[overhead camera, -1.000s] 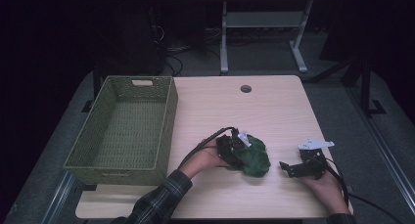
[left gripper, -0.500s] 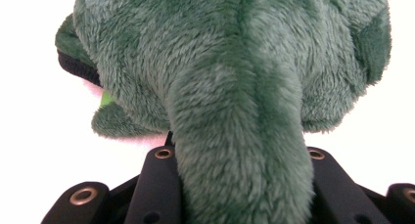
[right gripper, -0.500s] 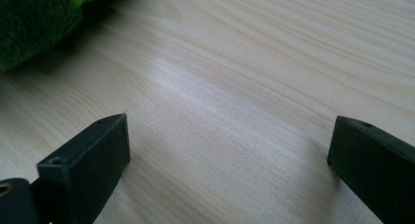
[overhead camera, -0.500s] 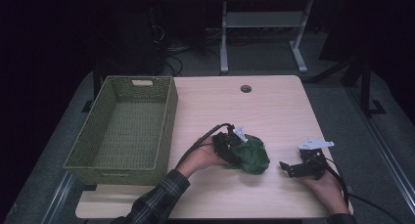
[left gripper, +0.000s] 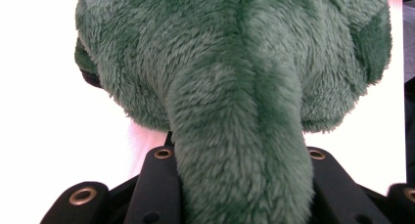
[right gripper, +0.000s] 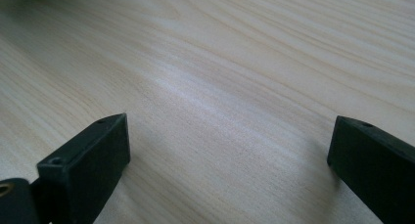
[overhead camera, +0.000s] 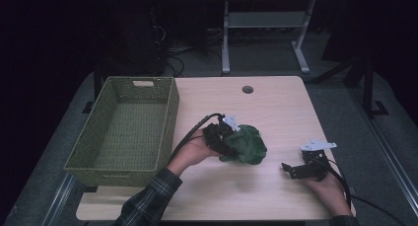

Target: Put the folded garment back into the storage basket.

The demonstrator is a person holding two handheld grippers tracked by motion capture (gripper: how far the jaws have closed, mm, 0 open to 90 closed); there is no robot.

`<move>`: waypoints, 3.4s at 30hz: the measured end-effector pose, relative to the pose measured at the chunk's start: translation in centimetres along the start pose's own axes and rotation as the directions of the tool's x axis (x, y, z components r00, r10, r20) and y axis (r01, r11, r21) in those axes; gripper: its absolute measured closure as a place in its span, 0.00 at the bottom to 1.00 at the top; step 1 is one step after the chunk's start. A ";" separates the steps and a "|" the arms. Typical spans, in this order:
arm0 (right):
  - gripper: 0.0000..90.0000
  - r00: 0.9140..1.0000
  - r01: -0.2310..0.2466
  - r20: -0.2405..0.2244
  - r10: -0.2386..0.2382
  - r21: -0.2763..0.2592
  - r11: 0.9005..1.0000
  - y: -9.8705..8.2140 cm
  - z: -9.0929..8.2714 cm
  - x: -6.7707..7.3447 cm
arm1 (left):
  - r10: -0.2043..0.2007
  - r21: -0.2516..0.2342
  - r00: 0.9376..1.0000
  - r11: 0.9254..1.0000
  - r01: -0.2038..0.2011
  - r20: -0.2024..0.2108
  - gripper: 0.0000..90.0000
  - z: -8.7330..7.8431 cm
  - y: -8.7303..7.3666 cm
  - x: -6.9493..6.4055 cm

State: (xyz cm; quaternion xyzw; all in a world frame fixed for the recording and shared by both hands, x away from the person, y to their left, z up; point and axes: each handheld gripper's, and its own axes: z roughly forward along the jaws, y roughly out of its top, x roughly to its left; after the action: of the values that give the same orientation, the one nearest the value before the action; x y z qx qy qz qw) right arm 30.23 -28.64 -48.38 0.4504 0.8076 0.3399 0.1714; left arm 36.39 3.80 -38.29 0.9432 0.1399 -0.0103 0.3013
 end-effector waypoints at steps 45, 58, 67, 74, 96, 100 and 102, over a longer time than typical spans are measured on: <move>0.02 1.000 -0.013 0.010 0.013 0.003 1.000 0.0 0.0 0.0 | -0.187 -0.125 0.946 0.979 0.158 -0.264 0.73 -18.1 -7.7 2.9; 0.02 1.000 -0.011 0.014 0.011 0.001 1.000 0.0 0.0 0.0 | -0.290 -0.191 0.900 0.952 0.237 -0.326 0.73 -21.3 -12.1 3.7; 0.02 1.000 -0.011 0.015 0.011 0.000 1.000 0.0 0.0 -0.1 | -0.361 -0.210 0.855 0.930 0.302 -0.371 0.73 -22.1 -15.2 4.4; 0.02 1.000 -0.010 0.015 0.010 0.000 1.000 0.0 0.0 -0.1 | -0.413 -0.206 0.815 0.911 0.358 -0.406 0.73 -21.1 -17.7 5.6; 0.02 1.000 -0.015 0.019 0.015 -0.002 1.000 0.0 0.0 -0.1 | -0.481 -0.152 0.772 0.874 0.463 -0.416 0.72 -16.7 -22.6 8.7; 0.02 1.000 -0.016 0.019 0.016 -0.002 1.000 0.0 0.0 -0.1 | -0.484 -0.131 0.776 0.871 0.474 -0.405 0.72 -16.1 -22.9 9.0; 0.02 1.000 -0.016 0.020 0.016 -0.002 1.000 0.0 0.0 -0.1 | -0.484 -0.126 0.775 0.870 0.477 -0.407 0.72 -15.8 -22.9 9.1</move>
State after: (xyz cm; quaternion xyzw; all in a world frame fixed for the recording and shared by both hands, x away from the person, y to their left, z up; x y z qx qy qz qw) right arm 30.29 -28.71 -48.38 0.4599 0.8021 0.3374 0.1769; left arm 37.86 33.05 -39.26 0.8527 0.4382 0.1203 0.2578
